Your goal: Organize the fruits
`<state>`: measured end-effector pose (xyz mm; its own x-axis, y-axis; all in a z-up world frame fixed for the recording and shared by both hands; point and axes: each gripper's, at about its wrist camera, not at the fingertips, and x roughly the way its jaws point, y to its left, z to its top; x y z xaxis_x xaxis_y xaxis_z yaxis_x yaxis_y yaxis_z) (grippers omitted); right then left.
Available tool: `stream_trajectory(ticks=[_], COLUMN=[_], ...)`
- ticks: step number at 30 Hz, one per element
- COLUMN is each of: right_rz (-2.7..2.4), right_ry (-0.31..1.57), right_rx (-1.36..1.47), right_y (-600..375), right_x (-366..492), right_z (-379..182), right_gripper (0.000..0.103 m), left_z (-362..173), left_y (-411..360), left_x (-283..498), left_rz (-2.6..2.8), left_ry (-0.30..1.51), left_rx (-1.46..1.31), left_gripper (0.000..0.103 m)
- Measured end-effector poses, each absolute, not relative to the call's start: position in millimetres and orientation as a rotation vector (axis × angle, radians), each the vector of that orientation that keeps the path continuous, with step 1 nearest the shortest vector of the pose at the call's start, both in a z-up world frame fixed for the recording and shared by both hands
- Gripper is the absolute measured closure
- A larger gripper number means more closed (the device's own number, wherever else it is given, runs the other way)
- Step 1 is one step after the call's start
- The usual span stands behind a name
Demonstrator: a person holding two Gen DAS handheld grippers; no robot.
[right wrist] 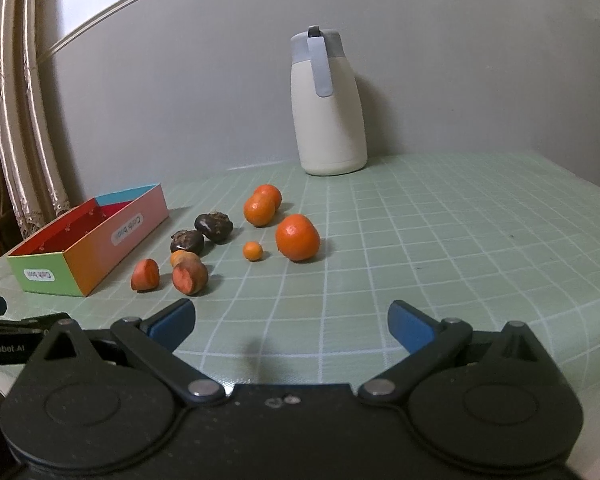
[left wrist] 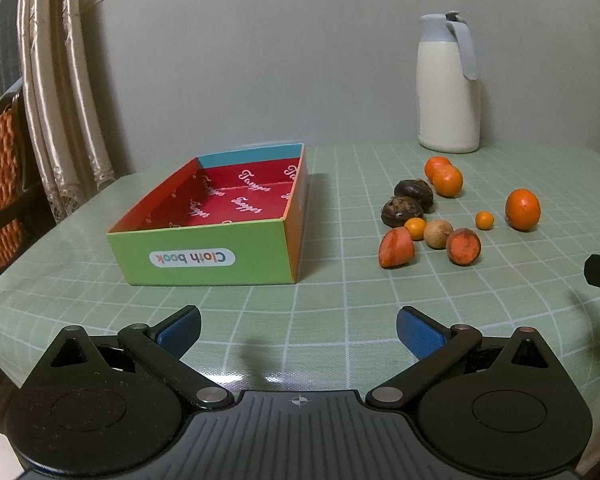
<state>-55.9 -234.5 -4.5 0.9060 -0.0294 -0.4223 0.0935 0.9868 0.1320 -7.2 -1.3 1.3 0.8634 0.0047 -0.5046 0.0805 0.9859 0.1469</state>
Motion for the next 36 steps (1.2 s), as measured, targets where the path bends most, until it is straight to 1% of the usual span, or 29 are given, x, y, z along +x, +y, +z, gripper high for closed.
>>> stream_trajectory(ticks=[11, 25, 30, 36], right_rz=[-0.085, -0.147, -0.164, -0.169], right_ry=[0.419, 0.372, 0.373, 0.362], right_rx=[0.191, 0.308, 0.381, 0.397], right_y=[-241, -269, -283, -288], right_x=[-59, -65, -66, -65], right_z=[-2, 3, 1, 1], right_gripper=[0.0, 0.0, 0.0, 0.0], left_z=[2, 9, 12, 12], left_y=[-8, -53, -62, -63], left_x=[-10, -4, 12, 37], left_rz=[-0.067, -0.212, -0.243, -0.256], left_ry=[0.517, 0.453, 0.449, 0.473], left_rx=[0.191, 0.362, 0.369, 0.324], left_gripper=[0.0, 0.0, 0.0, 0.0])
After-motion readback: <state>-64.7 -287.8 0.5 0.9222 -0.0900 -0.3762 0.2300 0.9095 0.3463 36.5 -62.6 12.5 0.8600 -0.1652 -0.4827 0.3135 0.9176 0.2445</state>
